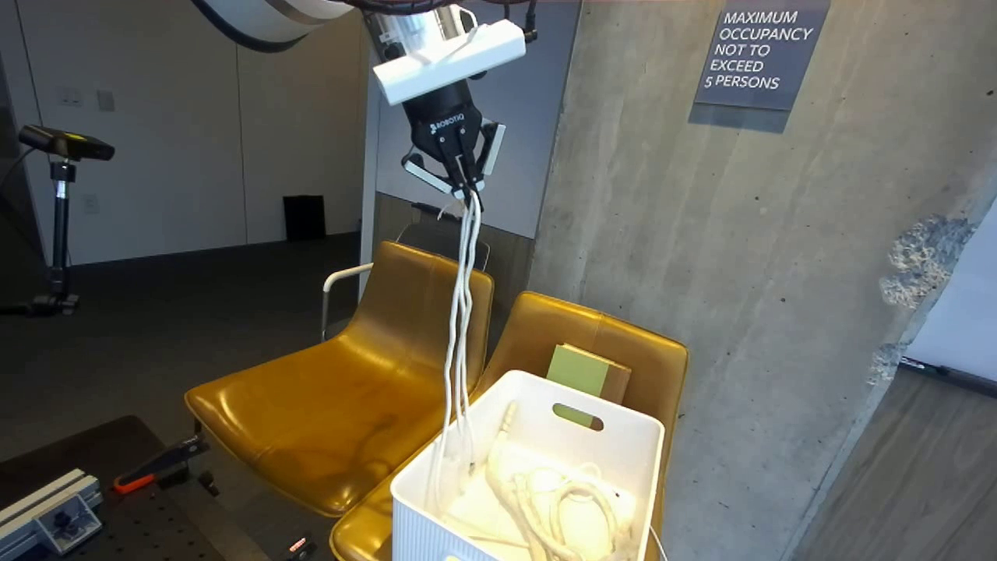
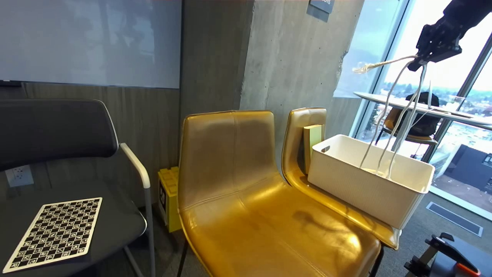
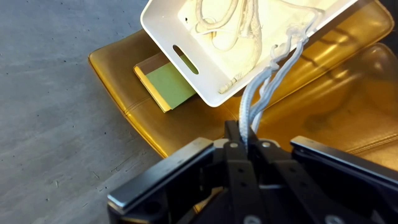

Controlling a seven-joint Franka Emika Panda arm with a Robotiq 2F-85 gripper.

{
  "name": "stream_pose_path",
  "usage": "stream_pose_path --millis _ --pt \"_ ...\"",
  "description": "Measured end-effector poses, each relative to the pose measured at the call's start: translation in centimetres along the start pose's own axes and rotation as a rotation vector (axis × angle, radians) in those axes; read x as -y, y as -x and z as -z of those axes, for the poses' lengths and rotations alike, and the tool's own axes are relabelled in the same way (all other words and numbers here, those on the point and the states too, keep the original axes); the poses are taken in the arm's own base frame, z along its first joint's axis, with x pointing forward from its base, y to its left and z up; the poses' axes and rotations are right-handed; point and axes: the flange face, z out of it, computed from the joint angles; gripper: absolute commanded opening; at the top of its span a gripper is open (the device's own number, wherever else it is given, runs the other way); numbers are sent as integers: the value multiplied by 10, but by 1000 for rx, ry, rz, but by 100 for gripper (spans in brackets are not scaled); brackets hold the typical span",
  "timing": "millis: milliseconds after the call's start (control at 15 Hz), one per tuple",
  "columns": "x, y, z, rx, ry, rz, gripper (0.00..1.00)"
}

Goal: Put the pieces of rope into the laundry basket

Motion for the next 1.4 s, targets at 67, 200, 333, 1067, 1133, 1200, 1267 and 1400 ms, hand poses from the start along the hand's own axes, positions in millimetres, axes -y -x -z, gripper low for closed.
stream_pose_path --millis 67,200,333,1067,1133,1200,1267,1400 --pt "-2 4 -4 6 -5 -8 1" --pt "-6 12 -15 21 -17 -23 1" --pt "-12 20 -31 41 -32 -39 1" --pt "-60 65 -144 151 -37 -95 1" --pt "-58 70 -156 169 -45 -91 29" --pt "-55 74 -168 189 -56 -87 31" --pt "-51 77 -178 209 -67 -82 37" --pt "-42 79 -198 237 -88 -79 51"
